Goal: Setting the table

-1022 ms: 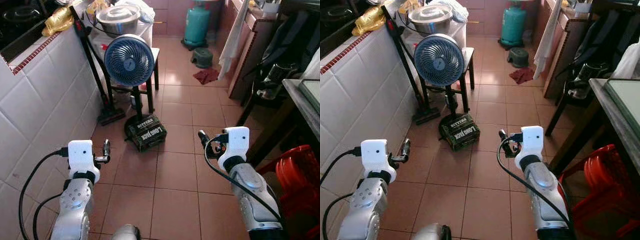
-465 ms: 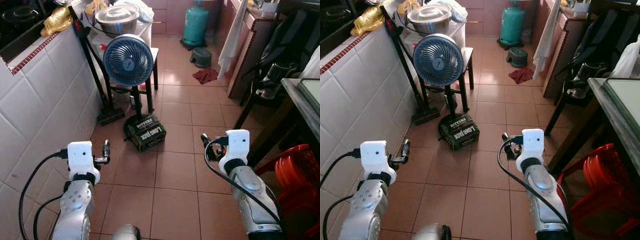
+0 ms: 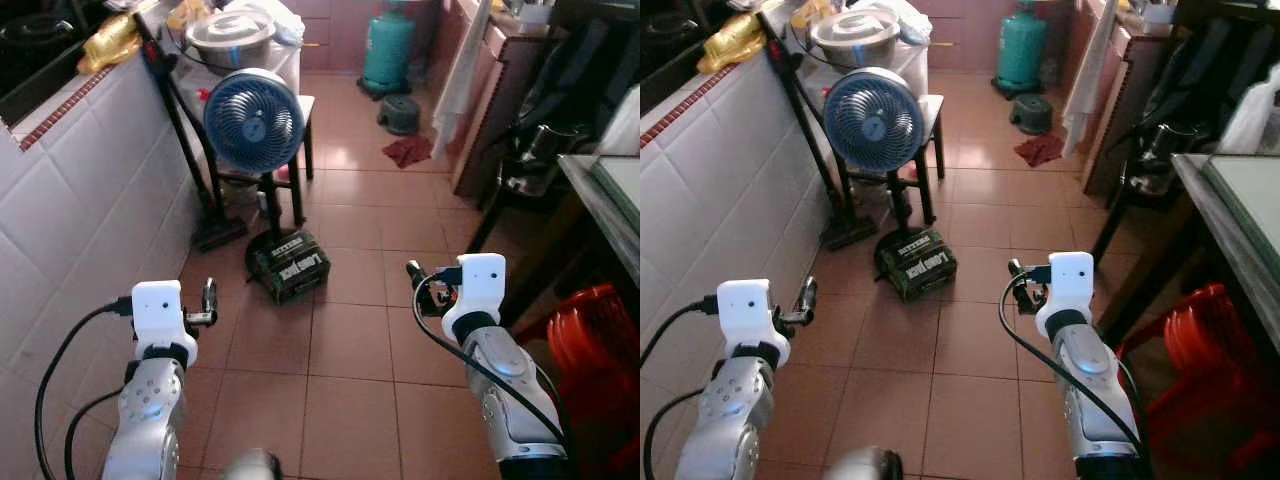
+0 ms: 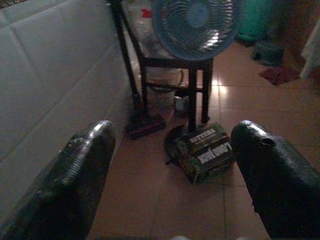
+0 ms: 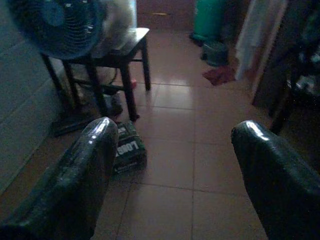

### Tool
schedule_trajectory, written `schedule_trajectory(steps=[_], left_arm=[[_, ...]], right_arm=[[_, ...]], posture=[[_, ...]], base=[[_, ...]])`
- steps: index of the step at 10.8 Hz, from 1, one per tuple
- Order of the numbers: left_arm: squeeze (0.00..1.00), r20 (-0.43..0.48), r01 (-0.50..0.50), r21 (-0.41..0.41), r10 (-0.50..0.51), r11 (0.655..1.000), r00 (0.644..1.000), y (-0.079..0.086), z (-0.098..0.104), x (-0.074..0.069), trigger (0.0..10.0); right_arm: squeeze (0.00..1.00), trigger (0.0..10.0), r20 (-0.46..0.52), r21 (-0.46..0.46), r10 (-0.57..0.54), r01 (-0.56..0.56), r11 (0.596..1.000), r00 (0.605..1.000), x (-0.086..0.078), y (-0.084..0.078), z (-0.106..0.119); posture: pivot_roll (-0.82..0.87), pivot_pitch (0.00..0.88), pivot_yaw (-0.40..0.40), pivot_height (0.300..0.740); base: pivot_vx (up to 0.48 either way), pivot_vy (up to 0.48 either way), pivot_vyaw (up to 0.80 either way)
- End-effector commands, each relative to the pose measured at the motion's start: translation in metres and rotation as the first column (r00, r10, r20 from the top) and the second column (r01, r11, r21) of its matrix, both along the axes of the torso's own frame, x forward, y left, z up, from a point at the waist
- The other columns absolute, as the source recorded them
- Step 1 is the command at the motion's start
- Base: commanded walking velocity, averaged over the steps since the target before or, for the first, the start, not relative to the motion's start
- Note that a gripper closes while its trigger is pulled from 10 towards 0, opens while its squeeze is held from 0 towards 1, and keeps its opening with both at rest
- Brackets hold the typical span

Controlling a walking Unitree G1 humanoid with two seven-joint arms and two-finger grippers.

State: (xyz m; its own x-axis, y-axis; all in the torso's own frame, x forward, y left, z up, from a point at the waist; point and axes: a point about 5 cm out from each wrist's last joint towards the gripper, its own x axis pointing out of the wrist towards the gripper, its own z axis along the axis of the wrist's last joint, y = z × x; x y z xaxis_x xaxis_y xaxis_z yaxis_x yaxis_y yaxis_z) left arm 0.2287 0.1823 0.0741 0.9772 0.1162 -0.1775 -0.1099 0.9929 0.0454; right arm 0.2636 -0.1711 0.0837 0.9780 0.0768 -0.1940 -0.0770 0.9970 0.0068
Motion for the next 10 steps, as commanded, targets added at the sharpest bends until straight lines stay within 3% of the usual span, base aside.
schedule_trajectory(steps=[1,8,10], left_arm=[[0.0,0.006,0.009,0.004,-0.009,1.0,1.0,-0.0007,0.0025,0.0026,10.0],[0.0,0.015,0.037,0.009,-0.038,0.999,0.999,-0.0057,0.0031,0.0034,10.0],[0.0,0.006,0.031,-0.024,-0.03,0.999,1.0,-0.0054,0.002,0.0027,10.0]], right_arm=[[0.0,10.0,0.005,-0.002,0.003,-0.003,1.0,1.0,-0.0006,-0.0008,0.0024],[0.0,10.0,0.002,-0.003,-0.003,0.003,1.0,1.0,-0.0019,-0.0024,0.0036],[0.0,10.0,0.006,0.001,-0.003,0.003,1.0,1.0,-0.0015,-0.0006,0.004]], posture=[[-0.03,0.0,0.053,0.74],[-0.03,0.0,0.044,0.74],[-0.03,0.0,0.055,0.74]], base=[[0.0,0.345,-0.78],[0.0,0.389,-0.79],[0.0,0.435,-0.79]])
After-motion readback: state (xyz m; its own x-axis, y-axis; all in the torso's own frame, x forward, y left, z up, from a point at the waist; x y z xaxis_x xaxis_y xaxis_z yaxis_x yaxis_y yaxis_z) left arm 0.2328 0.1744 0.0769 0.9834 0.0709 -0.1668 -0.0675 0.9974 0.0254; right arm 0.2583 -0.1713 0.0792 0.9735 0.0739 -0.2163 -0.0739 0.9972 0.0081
